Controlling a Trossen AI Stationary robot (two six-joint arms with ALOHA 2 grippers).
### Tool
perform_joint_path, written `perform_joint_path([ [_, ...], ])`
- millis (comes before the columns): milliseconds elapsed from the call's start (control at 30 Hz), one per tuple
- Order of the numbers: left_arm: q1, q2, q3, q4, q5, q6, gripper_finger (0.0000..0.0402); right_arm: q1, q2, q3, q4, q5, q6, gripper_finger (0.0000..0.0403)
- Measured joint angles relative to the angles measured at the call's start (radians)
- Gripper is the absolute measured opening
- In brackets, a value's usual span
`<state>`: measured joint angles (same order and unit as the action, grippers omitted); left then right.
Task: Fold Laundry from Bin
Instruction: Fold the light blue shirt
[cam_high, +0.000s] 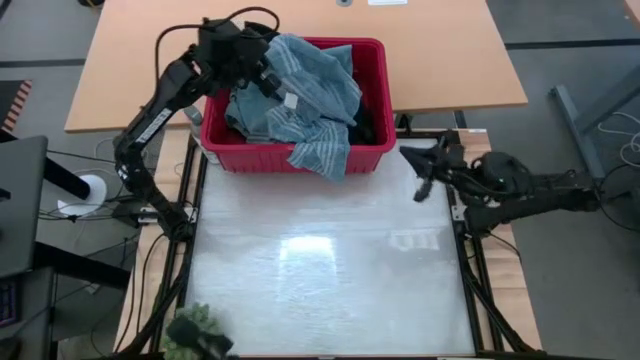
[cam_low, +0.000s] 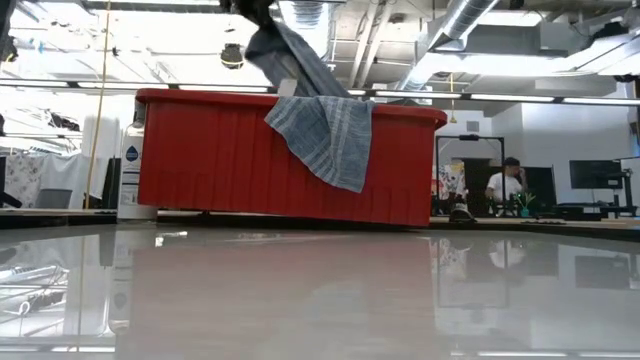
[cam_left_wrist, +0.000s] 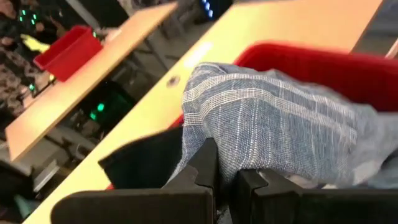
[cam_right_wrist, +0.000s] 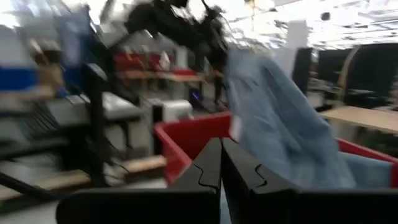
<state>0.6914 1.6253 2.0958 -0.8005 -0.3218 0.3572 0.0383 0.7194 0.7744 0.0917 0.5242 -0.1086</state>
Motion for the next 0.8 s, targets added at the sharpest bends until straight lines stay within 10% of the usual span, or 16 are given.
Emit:
perform_joint_path([
  [467, -0.129, -0.024, 0.021, -0.005, -0.061, -0.018, 0.0, -0.157, 0.438, 0.278, -0.036, -0.113, -0.184, 0.0217],
  [800, -0.212, -0.03, 0.123, -0.004, -0.087, -0.003, 0.0, -0.214, 0.588, 0.513, -0.034, 0.001, -0.382, 0.0219],
])
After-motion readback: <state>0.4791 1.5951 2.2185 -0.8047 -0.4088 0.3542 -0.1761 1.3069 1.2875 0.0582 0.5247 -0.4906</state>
